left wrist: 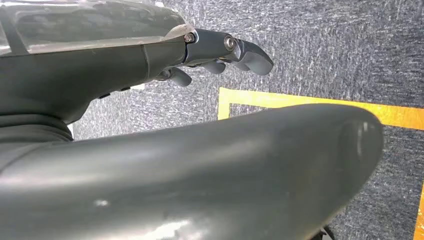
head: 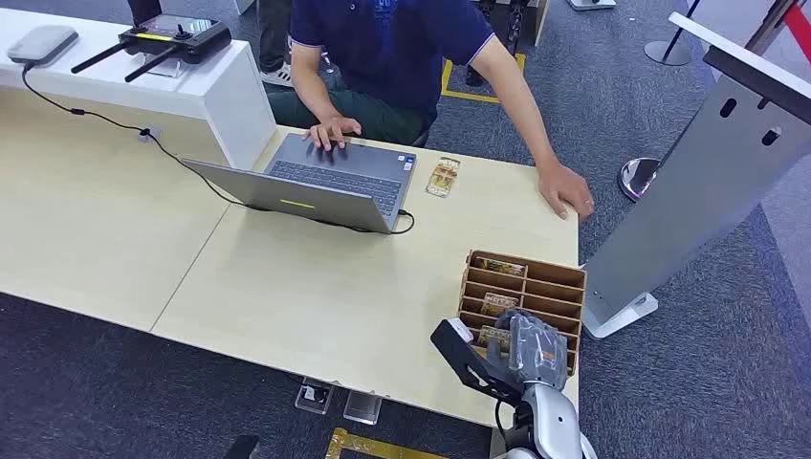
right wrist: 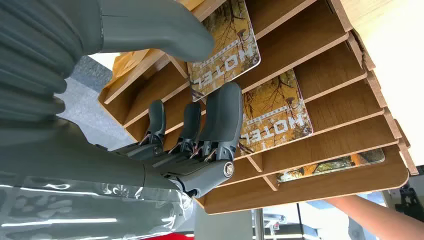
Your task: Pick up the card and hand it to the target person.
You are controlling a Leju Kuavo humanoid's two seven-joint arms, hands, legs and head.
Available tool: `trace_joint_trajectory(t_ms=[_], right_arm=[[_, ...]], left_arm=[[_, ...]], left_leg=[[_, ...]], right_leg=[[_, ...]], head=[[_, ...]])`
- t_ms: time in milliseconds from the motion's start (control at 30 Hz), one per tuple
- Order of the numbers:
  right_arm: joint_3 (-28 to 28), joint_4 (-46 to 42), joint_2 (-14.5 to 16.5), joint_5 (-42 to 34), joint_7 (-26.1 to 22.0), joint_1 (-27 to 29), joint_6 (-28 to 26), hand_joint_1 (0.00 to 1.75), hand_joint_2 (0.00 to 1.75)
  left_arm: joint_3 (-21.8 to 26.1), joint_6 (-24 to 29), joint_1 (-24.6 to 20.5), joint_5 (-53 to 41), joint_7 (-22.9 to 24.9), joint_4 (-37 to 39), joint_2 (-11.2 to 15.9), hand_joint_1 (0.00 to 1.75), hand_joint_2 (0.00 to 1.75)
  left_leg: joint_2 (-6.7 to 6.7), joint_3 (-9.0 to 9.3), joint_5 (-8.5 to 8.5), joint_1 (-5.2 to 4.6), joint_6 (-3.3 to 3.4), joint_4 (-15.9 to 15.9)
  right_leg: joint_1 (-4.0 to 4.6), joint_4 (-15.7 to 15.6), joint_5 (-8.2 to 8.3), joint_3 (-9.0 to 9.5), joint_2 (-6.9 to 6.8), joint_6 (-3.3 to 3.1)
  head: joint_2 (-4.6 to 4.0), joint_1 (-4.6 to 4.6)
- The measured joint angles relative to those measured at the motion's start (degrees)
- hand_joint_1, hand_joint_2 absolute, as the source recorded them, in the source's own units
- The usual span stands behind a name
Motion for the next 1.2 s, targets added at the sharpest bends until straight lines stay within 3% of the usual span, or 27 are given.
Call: trace_joint_trajectory(t_ms=[767,833,1000,1167,1200], right_arm=[[0.40,-0.09,-0.27,-1.47,0.51,0.28,0.68,1.02,1.75],[0.41,-0.09,-0.28,-1.51,0.50,0.28,0.69,1.08,1.75],[0.43,-0.16,-0.31,-1.70,0.47,0.26,0.69,1.59,1.75],[0.55,-0.27,-0.31,-1.98,0.20,0.28,0.69,1.75,1.75],[0.58,-0.30,-0.31,-2.02,0.18,0.27,0.68,1.75,1.75]], left_arm=[[0.00,0.18,0.00,-0.12,0.01,0.00,-0.05,0.00,0.00],[0.00,0.17,0.00,-0.16,0.05,0.00,-0.05,0.00,0.00],[0.00,0.19,0.01,-0.19,0.10,0.00,-0.05,0.00,0.00],[0.00,0.31,0.00,-0.19,0.11,0.00,-0.05,0.00,0.00],[0.00,0.33,0.00,-0.19,0.11,0.00,-0.05,0.00,0.44]], left_leg=[[0.00,0.00,0.00,0.00,0.00,0.00],[0.00,0.00,0.00,0.00,0.00,0.00],[0.00,0.00,0.00,0.00,0.00,0.00],[0.00,0.00,0.00,0.00,0.00,0.00],[0.00,0.00,0.00,0.00,0.00,0.00]], right_leg=[[0.00,0.00,0.00,0.00,0.00,0.00],[0.00,0.00,0.00,0.00,0.00,0.00],[0.00,0.00,0.00,0.00,0.00,0.00],[0.00,0.00,0.00,0.00,0.00,0.00],[0.00,0.00,0.00,0.00,0.00,0.00]], head=[[0.00,0.00],[0.00,0.01],[0.00,0.01],[0.00,0.01],[0.00,0.01]])
